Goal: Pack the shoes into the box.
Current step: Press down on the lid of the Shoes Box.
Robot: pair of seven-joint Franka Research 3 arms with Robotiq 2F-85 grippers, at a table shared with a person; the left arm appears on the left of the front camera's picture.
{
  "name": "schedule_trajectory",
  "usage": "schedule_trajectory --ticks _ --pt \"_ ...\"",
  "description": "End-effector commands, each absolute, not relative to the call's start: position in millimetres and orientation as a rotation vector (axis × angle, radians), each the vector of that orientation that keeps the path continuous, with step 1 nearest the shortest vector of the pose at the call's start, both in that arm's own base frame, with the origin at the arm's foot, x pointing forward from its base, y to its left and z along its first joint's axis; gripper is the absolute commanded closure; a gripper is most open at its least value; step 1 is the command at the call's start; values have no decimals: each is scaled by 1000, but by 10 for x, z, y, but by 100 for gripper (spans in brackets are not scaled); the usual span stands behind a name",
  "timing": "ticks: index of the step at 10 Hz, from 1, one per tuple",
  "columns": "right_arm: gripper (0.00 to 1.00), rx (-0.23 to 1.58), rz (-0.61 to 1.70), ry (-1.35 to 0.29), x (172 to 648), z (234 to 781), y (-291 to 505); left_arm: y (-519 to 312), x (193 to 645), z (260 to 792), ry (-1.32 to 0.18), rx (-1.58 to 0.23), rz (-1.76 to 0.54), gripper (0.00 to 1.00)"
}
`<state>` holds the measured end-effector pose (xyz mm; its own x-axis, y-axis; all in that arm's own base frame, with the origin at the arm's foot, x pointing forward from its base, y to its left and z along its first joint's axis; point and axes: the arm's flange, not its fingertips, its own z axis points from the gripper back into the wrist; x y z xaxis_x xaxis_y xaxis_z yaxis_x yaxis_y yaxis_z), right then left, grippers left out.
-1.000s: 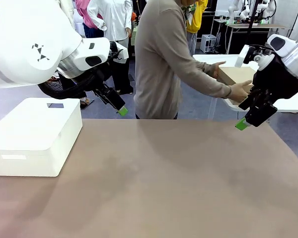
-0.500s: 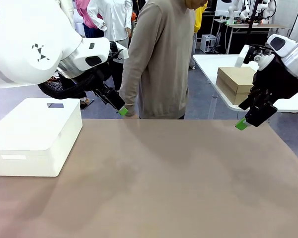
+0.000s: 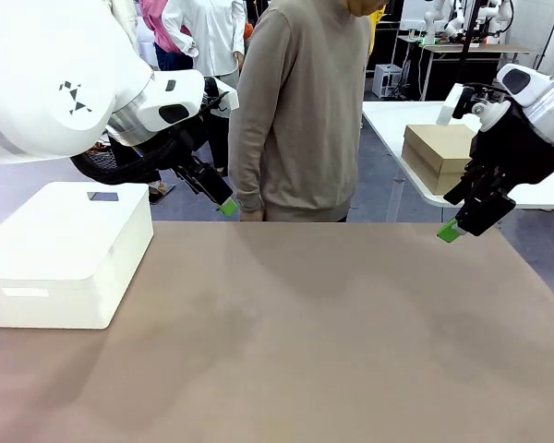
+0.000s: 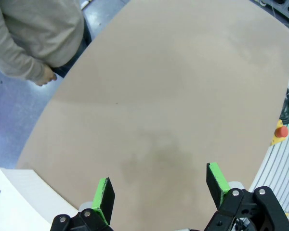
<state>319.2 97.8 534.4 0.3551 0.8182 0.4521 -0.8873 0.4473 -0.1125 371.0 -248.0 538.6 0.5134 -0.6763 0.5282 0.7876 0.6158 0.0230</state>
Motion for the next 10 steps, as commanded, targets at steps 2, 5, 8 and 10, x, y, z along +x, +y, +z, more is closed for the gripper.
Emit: schedule_trajectory --ticks 2,5,8,10 --pt "0 155 1105 -481 3203 5367 978 -2448 3675 5388 -525 -222 -888 0" --pt "0 155 1105 -481 3203 5367 978 -2448 3675 5388 -525 -222 -888 0" --pt "0 155 1105 -481 3203 5367 978 -2448 3675 5388 -525 -222 -888 0" --pt "0 155 1105 -481 3203 5367 978 -2448 3675 5388 -525 -222 -888 0"
